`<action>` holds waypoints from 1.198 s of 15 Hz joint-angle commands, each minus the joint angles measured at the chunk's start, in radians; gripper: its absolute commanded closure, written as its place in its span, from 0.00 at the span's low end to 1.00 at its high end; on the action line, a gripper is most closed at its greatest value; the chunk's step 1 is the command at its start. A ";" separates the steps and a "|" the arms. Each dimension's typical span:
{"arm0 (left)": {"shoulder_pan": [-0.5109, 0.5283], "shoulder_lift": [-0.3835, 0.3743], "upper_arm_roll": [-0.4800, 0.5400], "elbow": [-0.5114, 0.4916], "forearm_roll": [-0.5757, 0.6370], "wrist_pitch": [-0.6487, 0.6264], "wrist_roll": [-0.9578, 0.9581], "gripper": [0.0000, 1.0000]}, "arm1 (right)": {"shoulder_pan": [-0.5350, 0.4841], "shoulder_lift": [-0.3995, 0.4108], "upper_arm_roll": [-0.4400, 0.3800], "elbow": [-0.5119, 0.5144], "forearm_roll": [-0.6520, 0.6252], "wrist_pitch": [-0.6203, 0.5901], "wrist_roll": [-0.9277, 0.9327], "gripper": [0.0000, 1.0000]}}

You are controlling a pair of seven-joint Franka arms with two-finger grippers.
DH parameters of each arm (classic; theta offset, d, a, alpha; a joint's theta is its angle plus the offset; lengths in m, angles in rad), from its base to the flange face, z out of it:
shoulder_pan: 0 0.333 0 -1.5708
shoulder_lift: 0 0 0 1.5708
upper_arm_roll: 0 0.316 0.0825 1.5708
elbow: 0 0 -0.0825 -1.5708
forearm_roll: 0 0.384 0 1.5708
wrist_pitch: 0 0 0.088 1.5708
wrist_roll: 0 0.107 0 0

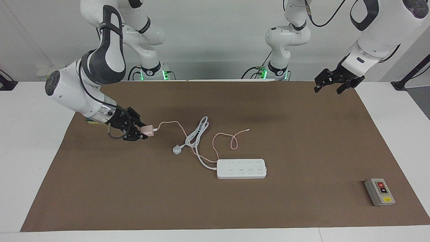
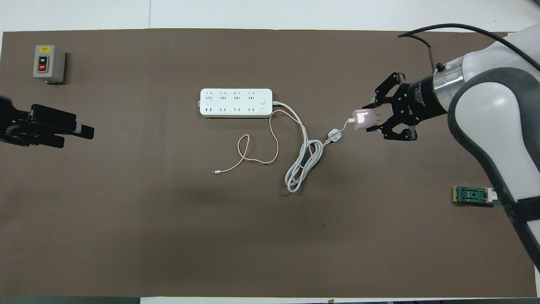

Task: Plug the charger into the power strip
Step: 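Carry the charger to the strip while the left gripper reaches toward it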

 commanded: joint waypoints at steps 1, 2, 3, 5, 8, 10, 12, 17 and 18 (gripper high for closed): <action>0.047 0.020 -0.004 -0.078 -0.190 0.027 0.044 0.00 | 0.047 -0.017 0.000 0.021 0.041 0.003 0.086 1.00; 0.050 0.018 -0.004 -0.127 -0.276 0.059 0.087 0.00 | 0.071 -0.019 0.000 0.033 0.058 0.008 0.114 1.00; 0.051 0.020 -0.004 -0.165 -0.352 0.082 0.125 0.00 | 0.096 -0.017 0.000 0.044 0.061 0.012 0.128 1.00; 0.044 0.047 -0.006 -0.207 -0.510 0.102 0.196 0.00 | 0.148 -0.016 0.000 0.055 0.067 0.026 0.170 1.00; -0.011 0.057 -0.009 -0.271 -0.695 0.159 0.311 0.00 | 0.235 -0.014 0.000 0.049 0.064 0.149 0.267 1.00; -0.066 0.058 -0.008 -0.335 -0.860 0.188 0.337 0.00 | 0.265 -0.014 0.000 0.047 0.063 0.180 0.309 1.00; -0.134 0.077 -0.008 -0.362 -0.986 0.225 0.389 0.00 | 0.304 -0.014 0.000 0.041 0.061 0.213 0.327 1.00; -0.241 0.152 -0.009 -0.365 -1.085 0.288 0.575 0.00 | 0.340 -0.014 0.000 0.035 0.061 0.240 0.333 1.00; -0.252 0.169 -0.009 -0.365 -1.109 0.282 0.575 0.00 | 0.346 -0.014 0.000 0.033 0.060 0.241 0.333 1.00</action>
